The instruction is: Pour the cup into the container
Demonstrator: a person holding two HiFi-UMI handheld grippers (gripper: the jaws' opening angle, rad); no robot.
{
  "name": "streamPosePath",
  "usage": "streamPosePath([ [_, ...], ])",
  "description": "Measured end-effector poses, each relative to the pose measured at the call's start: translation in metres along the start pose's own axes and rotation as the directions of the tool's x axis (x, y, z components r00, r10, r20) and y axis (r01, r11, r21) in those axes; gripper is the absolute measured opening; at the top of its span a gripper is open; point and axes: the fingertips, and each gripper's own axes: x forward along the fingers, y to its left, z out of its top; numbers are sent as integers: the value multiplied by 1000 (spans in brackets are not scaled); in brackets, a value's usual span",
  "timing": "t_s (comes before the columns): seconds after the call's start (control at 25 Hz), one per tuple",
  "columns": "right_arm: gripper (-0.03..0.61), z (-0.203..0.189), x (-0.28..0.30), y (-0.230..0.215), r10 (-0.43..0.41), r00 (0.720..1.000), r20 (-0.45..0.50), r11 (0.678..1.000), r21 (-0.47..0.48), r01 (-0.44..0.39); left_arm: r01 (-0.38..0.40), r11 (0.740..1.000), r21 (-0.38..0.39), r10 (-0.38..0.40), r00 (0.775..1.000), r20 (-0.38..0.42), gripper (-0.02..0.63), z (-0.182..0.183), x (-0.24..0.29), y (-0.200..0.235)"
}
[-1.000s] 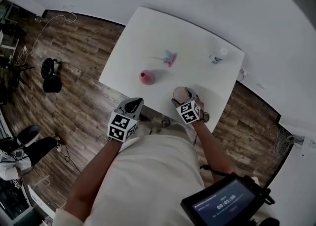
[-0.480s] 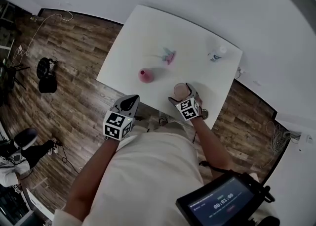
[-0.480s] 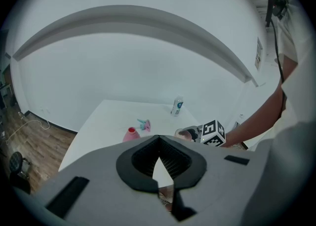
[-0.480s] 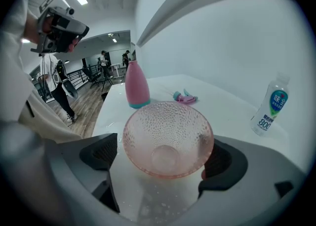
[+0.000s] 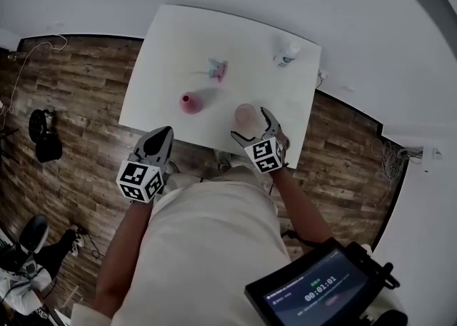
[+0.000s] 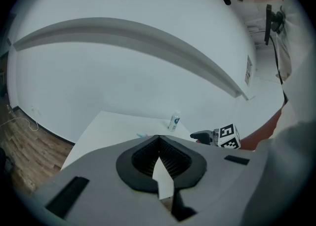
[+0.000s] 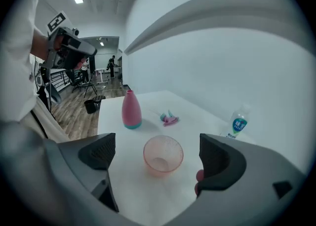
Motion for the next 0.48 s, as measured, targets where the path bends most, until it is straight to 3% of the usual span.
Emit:
streamPosePath([
  [0.08,510,25,-13,12,-20,999,32,999,-32,21,19,1000,-8,-19,1000,23,11,5,-13,9],
  [0.24,328,79,-36,43,-54,992,111,994,-86,63,61,998,2,-61,997,40,11,9,-41,29],
  [0.48,304,153,-47,100,-74,979,189,991,-95,93,71,997,-13,-68,987,144,11,31,-105,74],
])
